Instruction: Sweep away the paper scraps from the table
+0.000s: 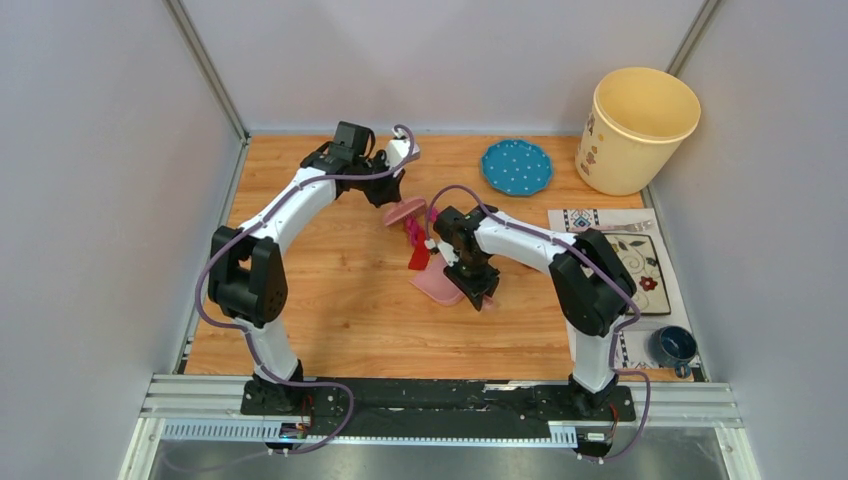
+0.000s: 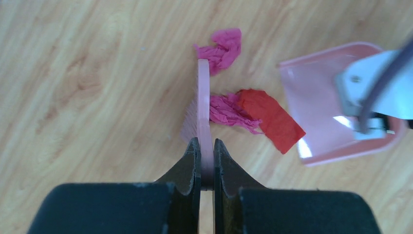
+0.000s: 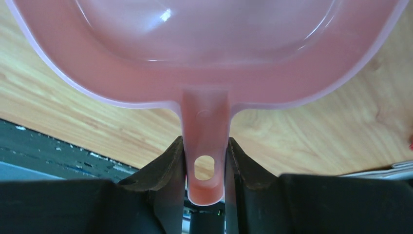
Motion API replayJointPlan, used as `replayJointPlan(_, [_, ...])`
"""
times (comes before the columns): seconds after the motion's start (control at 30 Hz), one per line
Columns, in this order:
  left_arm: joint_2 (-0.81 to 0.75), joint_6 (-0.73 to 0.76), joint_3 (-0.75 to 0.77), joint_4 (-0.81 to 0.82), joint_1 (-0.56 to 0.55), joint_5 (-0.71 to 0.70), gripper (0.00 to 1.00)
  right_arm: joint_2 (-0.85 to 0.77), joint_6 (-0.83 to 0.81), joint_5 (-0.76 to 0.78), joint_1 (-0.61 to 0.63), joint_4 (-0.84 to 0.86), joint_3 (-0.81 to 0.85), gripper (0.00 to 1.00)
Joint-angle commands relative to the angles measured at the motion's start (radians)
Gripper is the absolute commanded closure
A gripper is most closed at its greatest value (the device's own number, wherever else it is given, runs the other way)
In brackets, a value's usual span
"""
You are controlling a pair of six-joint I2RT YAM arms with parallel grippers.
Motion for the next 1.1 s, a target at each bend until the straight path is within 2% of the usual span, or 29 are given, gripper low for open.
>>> replayJointPlan(0.0, [-0.073, -0.107, -0.017, -0.141, -0.03, 0.032, 1.0, 0.048, -0.024, 0.016, -0.019, 0.052, 0.093, 1.0])
replayJointPlan(0.1, [-0.06, -0.192, 0.014, -0.236, -0.03, 0.023, 1.0, 0.08, -0.03, 0.013, -0.019, 0.059, 0.134, 1.0])
replayJointPlan(0.17, [-0.073, -0.248, 0.008, -0.27, -0.03, 0.073, 1.0, 0.097, -0.03, 0.009, -0.019, 0.069, 0.148, 1.0])
replayJointPlan(0.33, [-0.134, -0.355, -0.029, -0.242, -0.035, 0.19, 1.0, 0.082, -0.036, -0.018, -0.019, 0.102, 0.145, 1.0])
replayJointPlan(0.53, [-0.168, -0.385, -0.009, -0.236, -0.038, 0.204, 1.0, 0.011, -0.074, -0.061, -0.017, 0.145, 0.113, 1.0])
replayJointPlan(0.7, [-0.192, -0.318, 0.008, -0.242, -0.038, 0.081, 1.0, -0.042, -0.113, -0.069, -0.017, 0.148, 0.081, 1.0])
replayJointPlan(0.83, [-0.243, -0.22, 0.019, -0.212, -0.038, -0.102, 1.0, -0.085, -0.133, -0.073, -0.017, 0.159, 0.04, 1.0])
replayJointPlan(1.07, [-0.267, -0.126, 0.057, -0.242, -0.037, -0.184, 1.0, -0.183, -0.176, -0.113, -0.014, 0.191, -0.003, 1.0])
